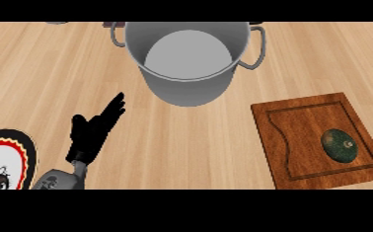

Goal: Pick the squash from the cutting board and place it in the pot

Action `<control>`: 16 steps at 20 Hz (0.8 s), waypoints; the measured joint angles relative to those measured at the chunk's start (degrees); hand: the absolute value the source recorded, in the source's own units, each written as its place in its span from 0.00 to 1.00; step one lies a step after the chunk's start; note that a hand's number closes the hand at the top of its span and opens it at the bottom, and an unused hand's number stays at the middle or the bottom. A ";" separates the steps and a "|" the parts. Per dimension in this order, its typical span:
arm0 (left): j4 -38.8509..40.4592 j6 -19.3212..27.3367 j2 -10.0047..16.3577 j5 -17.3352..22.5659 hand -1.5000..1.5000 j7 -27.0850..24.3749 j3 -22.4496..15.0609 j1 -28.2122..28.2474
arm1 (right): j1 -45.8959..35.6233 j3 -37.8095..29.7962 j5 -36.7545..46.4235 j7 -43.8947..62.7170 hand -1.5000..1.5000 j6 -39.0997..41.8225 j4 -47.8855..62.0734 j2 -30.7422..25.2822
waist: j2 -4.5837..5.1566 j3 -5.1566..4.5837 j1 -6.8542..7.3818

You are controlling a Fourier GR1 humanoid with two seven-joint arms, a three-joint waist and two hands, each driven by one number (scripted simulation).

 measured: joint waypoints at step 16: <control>1.28 -2.20 -2.48 -2.53 0.50 0.73 1.80 -1.44 | -8.23 11.60 10.95 7.18 0.00 11.62 18.43 -2.68 | 0.20 0.13 1.11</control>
